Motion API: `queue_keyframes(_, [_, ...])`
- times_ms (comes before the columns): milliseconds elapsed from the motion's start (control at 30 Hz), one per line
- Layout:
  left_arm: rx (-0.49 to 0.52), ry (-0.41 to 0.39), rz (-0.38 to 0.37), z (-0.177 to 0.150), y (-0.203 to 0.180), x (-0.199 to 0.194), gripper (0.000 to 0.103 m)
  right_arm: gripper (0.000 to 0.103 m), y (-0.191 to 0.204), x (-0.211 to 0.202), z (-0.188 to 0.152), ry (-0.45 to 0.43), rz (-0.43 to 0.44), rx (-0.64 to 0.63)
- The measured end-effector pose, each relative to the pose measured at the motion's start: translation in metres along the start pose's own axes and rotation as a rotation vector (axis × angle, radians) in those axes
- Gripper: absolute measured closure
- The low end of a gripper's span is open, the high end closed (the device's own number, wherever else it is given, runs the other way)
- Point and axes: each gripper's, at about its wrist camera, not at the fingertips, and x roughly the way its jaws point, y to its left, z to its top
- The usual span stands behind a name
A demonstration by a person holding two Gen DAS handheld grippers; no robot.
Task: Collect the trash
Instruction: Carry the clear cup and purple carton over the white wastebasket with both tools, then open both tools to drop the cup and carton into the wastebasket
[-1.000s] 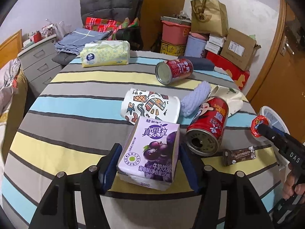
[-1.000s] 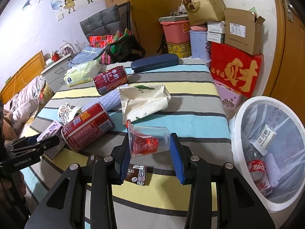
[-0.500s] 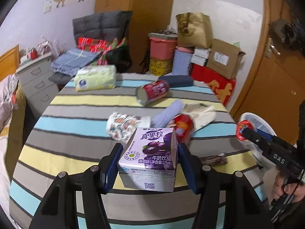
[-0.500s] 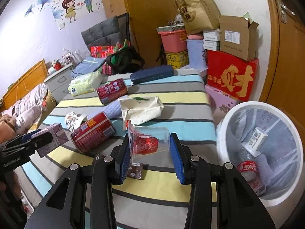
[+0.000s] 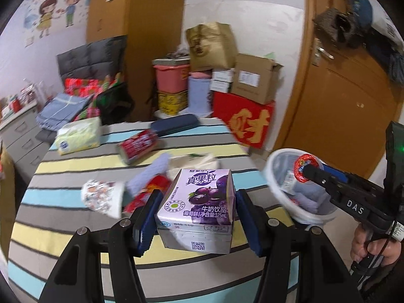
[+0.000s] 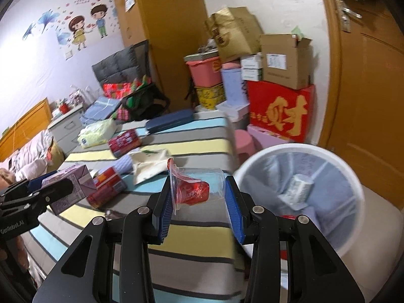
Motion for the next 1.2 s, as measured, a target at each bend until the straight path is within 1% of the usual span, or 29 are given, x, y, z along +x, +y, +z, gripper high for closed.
queue_keyframes(433, [0.114, 0.024, -0.141, 0.014, -0.095, 0.035, 0.044, 0.062, -0.064, -0.021, -0.004, -0.017, -0.12, 0.067])
queue_keyframes(633, [0.141, 0.068, -0.204, 0.011, -0.13, 0.061, 0.044, 0.062, -0.095, -0.018, -0.009, 0.019, -0.168, 0.111])
queue_keyframes(833, [0.167, 0.11, -0.224, 0.008, -0.154, 0.089, 0.044, 0.062, -0.115, -0.008, -0.015, 0.069, -0.2, 0.115])
queue_keyframes(967, [0.191, 0.124, -0.218, 0.005, -0.167, 0.102, 0.044, 0.062, -0.124, -0.002, -0.017, 0.091, -0.206, 0.122])
queue_keyframes(1200, [0.175, 0.132, -0.234, 0.006, -0.17, 0.114, 0.044, 0.062, -0.137, 0.007, -0.018, 0.127, -0.207, 0.121])
